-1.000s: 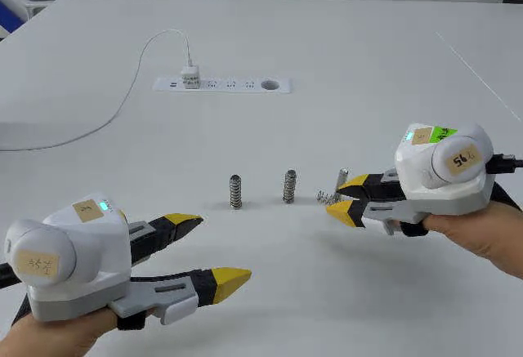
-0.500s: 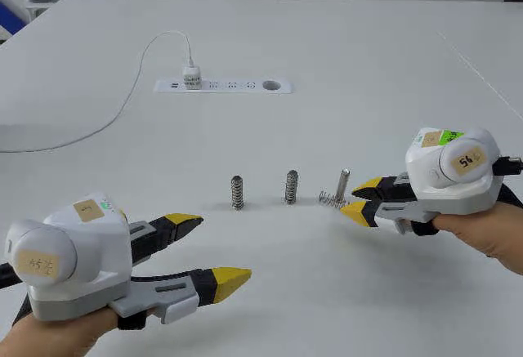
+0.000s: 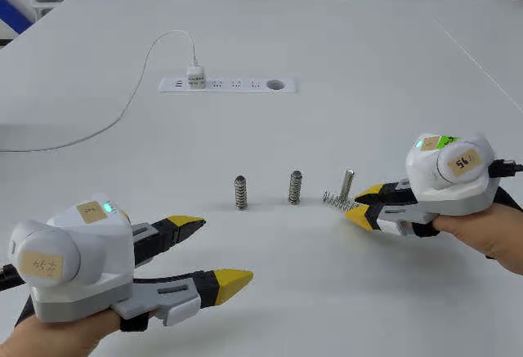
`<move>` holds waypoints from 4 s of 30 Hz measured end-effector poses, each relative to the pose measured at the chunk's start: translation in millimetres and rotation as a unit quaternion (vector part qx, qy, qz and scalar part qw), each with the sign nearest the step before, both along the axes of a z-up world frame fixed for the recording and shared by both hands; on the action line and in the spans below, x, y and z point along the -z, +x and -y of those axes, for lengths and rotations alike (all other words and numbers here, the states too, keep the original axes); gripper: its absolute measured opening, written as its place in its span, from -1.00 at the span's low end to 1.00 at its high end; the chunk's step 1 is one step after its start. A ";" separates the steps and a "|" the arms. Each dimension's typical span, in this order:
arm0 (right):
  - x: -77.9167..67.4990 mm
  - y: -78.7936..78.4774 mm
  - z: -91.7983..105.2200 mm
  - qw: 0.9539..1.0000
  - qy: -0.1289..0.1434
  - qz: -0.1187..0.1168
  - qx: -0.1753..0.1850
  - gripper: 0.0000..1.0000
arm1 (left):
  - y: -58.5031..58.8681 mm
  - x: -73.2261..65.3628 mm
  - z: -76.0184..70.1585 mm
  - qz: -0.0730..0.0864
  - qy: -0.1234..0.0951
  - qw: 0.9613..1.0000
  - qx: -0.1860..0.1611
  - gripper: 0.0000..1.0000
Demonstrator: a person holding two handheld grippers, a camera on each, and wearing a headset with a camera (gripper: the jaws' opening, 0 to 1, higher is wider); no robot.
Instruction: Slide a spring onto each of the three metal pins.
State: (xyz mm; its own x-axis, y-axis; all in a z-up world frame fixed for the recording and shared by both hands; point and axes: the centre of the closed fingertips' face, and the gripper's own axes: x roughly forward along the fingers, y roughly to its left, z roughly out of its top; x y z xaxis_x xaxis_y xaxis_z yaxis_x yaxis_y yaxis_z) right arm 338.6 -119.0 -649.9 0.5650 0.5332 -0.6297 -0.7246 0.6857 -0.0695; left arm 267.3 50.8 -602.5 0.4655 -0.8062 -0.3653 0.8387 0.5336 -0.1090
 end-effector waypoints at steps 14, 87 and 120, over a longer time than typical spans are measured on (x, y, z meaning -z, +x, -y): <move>3.1 1.0 -0.8 1.000 0.011 -0.008 0.005 -0.70 | -0.1 0.9 -1.4 -0.001 0.002 1.000 -0.002 0.19; -58.9 -79.2 -92.9 0.972 -0.005 0.000 -0.236 -0.77 | -8.6 -10.8 40.6 0.039 0.018 0.996 0.084 -0.17; -56.8 -105.3 -104.1 0.951 -0.032 -0.018 -0.307 -0.77 | -27.7 -6.5 58.3 0.076 0.046 0.984 0.152 -0.73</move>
State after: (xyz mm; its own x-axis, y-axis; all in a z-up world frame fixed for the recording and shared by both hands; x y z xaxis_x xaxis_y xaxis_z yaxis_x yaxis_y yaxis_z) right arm 233.4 -14.9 -593.1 0.1359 0.7156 -0.6851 -0.9898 0.1271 -0.0636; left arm 239.6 -7.5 -596.0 0.2632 -0.8832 -0.3882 0.9638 0.2580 0.0667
